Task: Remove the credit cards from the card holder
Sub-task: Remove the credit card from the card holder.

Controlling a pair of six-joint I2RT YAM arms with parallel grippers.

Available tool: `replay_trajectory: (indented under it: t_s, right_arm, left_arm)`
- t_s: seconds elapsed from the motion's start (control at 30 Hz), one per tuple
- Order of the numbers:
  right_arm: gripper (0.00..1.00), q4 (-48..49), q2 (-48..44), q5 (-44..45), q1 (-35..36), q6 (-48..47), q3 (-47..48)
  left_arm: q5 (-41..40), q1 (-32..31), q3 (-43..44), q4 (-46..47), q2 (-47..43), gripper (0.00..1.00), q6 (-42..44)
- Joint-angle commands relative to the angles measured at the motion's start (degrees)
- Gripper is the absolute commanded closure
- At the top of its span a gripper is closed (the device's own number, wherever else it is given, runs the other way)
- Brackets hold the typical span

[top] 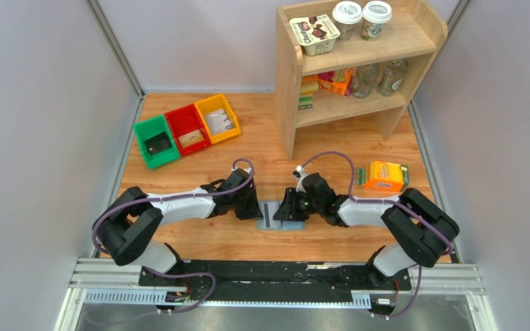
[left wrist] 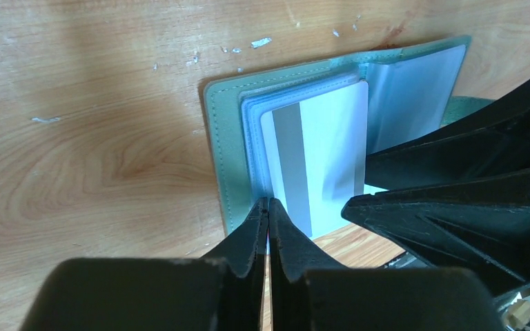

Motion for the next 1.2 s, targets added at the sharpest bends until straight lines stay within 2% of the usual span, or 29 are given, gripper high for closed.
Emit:
replay_trajectory:
  t_s: [0.0,0.47,0.9,1.07,1.17]
  right_arm:
    - [0.62,3.40,1.19,-2.07,-0.16,0.10,0.36]
    - [0.66,5.06,-5.13,-3.39,-1.29,-0.25,-1.92]
    - [0.89,17.72,-0.13,-10.33,-4.28,2.12,-5.70]
    - [0.99,18.87,0.84,-11.74,-6.39,1.77,-7.02]
    - [1.00,19.39,0.67,-13.32,-9.11,1.77,-8.33]
  left_arm:
    - [1.61,-0.41,-0.95,3.16,0.44,0.96,-0.92]
    - [-0.06,-1.90,-3.33,2.72,0.70,0.99,-2.25]
    - [-0.58,-2.43,-2.45,2.98,3.51,1.00,-2.25]
    - [-1.20,-2.43,-2.63,2.72,3.95,1.00,-2.33]
    - [-1.02,-2.43,-2.72,2.72,4.92,1.00,-2.60]
